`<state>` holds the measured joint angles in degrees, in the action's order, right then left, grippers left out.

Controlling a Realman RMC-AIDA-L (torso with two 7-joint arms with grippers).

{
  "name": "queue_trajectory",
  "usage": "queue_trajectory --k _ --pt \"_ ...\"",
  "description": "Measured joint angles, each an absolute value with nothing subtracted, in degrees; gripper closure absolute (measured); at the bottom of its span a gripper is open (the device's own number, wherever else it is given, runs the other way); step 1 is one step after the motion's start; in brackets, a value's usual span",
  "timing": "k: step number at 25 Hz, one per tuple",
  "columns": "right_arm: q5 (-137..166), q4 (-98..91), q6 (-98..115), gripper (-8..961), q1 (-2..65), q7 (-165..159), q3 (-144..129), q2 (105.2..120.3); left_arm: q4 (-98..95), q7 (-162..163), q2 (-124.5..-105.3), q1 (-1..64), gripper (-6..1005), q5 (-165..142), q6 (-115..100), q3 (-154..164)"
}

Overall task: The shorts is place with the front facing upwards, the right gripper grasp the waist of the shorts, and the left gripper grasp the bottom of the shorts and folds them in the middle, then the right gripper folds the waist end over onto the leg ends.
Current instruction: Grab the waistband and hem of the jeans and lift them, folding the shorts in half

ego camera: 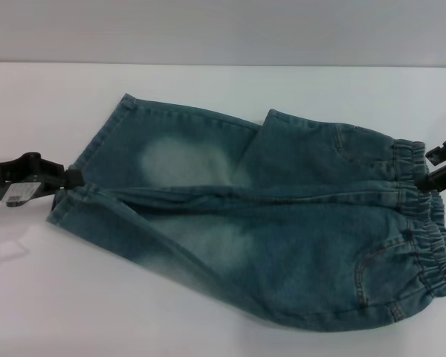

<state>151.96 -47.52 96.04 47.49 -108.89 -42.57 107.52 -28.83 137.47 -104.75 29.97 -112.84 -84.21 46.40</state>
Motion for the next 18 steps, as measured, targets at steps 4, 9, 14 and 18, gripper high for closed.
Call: queue_trajectory --k 4,9,14,18 --pt "152.07 -46.97 96.05 303 48.08 -108.88 -42.56 107.39 -28.83 137.47 -104.75 29.97 936 -112.82 -83.99 46.36" --pt "152.18 -45.07 96.49 303 49.20 -108.41 -44.23 107.02 -28.83 137.44 -104.75 29.97 935 -112.82 -83.85 46.17" --pt "152.35 -44.41 96.69 303 49.80 -108.61 -47.30 107.01 -28.83 136.97 -104.98 29.97 934 -112.82 -83.54 45.66" --pt "153.18 -44.27 98.16 303 49.96 -108.75 -48.57 107.01 -28.88 136.81 -105.11 30.14 933 -112.81 -82.86 45.39"
